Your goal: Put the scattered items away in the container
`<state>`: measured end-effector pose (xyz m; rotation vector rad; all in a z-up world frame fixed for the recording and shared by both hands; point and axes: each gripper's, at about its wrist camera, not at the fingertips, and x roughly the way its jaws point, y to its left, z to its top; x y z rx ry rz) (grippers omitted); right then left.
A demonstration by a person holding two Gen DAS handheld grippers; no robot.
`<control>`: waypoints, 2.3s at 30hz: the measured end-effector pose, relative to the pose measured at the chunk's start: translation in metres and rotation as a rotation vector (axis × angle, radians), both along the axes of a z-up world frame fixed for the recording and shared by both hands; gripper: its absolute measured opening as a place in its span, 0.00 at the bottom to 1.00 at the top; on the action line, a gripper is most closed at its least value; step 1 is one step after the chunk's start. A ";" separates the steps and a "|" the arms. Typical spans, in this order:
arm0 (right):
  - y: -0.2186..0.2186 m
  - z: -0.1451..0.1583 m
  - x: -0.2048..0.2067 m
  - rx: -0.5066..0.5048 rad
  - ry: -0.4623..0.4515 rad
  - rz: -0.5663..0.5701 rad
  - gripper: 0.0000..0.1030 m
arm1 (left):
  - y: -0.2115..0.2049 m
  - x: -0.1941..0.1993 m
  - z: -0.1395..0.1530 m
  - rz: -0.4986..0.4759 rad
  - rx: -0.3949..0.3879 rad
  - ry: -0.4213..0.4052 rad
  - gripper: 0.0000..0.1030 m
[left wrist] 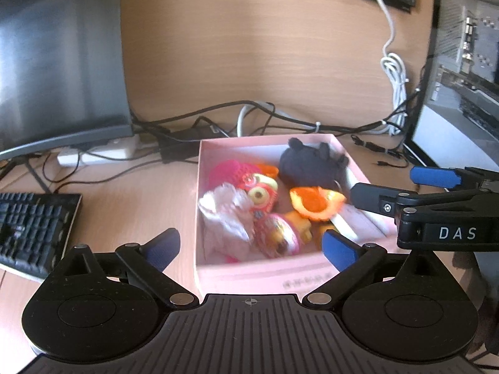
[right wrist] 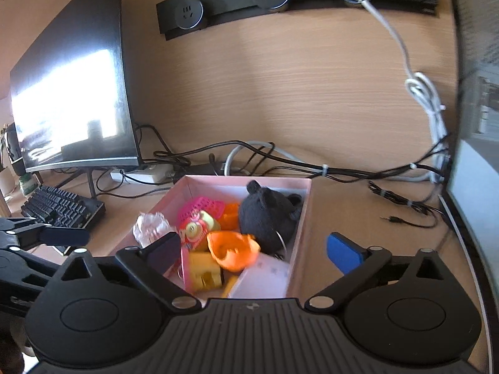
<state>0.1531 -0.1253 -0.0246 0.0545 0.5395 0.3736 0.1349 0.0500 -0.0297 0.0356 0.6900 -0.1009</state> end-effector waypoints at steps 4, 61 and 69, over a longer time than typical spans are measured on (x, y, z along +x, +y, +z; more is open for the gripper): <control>-0.013 -0.002 -0.021 0.003 0.004 -0.034 1.00 | -0.001 -0.025 -0.003 0.041 -0.018 -0.010 0.98; -0.075 -0.083 -0.062 -0.208 0.094 0.294 1.00 | -0.024 -0.104 -0.010 0.175 -0.050 0.004 0.99; -0.075 -0.083 -0.062 -0.208 0.094 0.294 1.00 | -0.020 -0.103 -0.014 0.182 -0.044 0.060 0.99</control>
